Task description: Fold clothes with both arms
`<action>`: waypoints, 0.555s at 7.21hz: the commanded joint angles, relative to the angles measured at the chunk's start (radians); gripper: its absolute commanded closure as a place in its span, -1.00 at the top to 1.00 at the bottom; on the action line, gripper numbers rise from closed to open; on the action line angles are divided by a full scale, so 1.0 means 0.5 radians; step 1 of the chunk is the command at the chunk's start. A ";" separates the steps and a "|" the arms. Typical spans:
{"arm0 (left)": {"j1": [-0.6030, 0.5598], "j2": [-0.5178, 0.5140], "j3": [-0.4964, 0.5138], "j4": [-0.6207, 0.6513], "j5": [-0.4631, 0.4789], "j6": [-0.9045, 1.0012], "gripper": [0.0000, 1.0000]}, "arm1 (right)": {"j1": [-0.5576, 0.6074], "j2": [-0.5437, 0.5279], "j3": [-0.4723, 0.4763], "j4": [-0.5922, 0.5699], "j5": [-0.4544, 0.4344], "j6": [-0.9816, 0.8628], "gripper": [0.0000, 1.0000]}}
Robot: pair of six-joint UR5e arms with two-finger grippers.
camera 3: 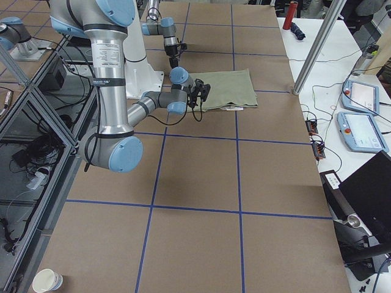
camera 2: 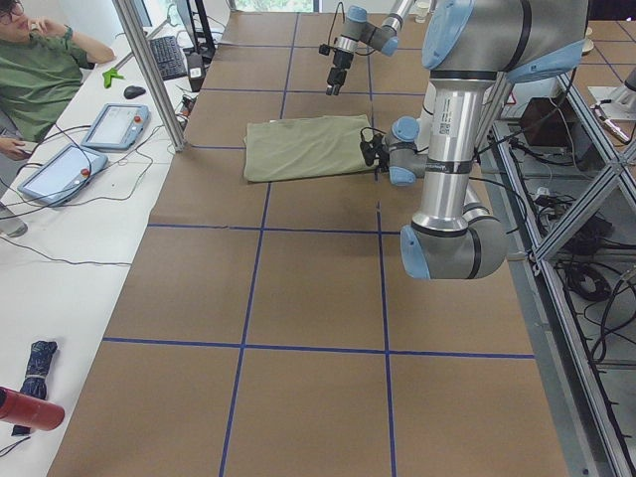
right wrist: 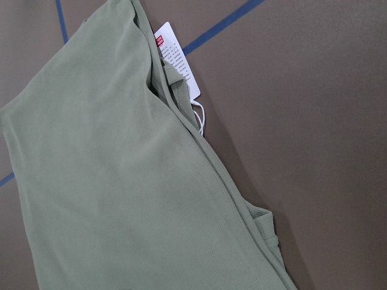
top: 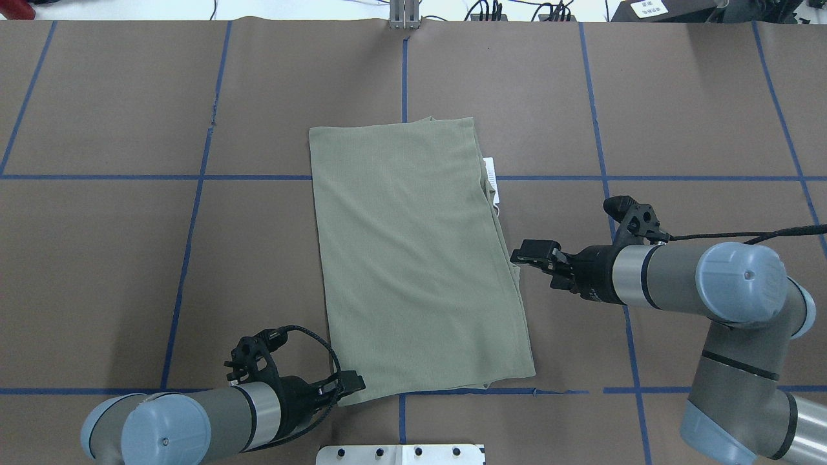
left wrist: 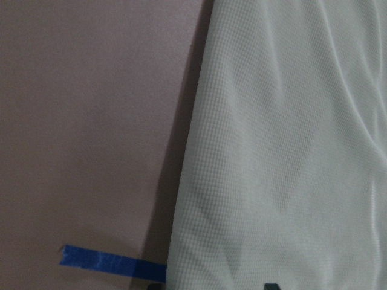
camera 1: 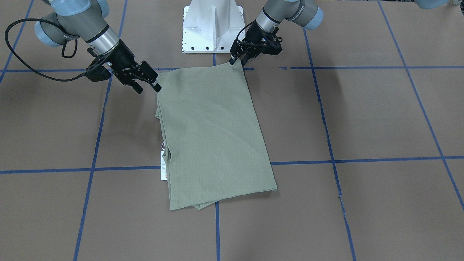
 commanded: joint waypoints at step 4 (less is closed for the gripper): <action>0.001 -0.008 0.028 0.000 0.000 0.000 0.25 | 0.000 0.000 0.003 0.001 0.000 0.000 1.00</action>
